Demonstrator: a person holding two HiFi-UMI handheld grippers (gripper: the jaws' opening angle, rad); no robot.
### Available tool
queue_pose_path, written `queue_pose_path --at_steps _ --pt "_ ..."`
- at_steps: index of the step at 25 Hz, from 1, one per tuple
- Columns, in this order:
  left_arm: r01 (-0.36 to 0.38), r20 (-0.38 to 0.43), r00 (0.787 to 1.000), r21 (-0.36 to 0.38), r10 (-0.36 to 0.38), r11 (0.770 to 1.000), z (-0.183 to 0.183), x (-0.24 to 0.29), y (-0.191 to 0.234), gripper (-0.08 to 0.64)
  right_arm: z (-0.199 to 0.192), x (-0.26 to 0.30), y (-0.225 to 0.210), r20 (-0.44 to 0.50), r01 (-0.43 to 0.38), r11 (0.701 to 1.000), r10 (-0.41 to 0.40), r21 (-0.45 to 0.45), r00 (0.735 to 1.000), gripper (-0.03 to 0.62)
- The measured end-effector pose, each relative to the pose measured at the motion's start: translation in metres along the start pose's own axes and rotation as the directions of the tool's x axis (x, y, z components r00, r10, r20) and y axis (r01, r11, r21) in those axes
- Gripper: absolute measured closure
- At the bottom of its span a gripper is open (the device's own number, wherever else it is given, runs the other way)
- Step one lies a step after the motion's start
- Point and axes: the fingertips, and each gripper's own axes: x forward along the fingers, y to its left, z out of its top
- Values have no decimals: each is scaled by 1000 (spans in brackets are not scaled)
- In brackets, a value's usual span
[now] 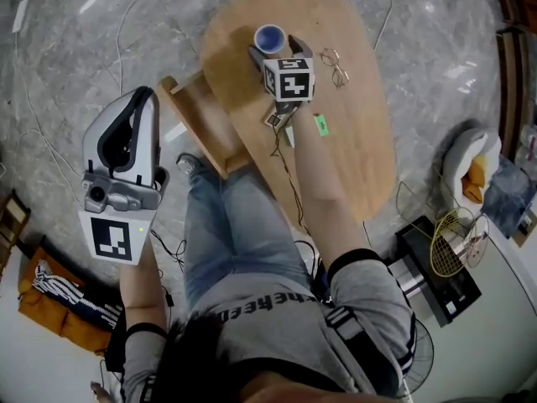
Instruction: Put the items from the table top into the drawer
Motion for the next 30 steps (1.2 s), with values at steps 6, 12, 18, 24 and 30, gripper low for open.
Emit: queue_pose_path --at_steps 6,12,18,24,30 --pt "-5 -11 1000 -9 5 1000 -9 -4 2 549 -2 4 -6 -9 48 999 -48 -1 999 250" --pt "13 9 1000 -8 -13 1000 -5 -9 0 549 1 -20 3 31 32 999 -31 -23 999 256" --pt "19 32 999 0 -19 1000 2 -21 -4 549 8 -54 26 114 -1 1000 0 1 994 258" --pt "24 35 999 6 -24 1000 4 -47 -6 549 4 -80 66 187 -48 998 42 27 982 259" --pt "11 46 999 11 -11 1000 12 -84 -6 549 -12 -96 111 194 -79 997 77 4 978 261"
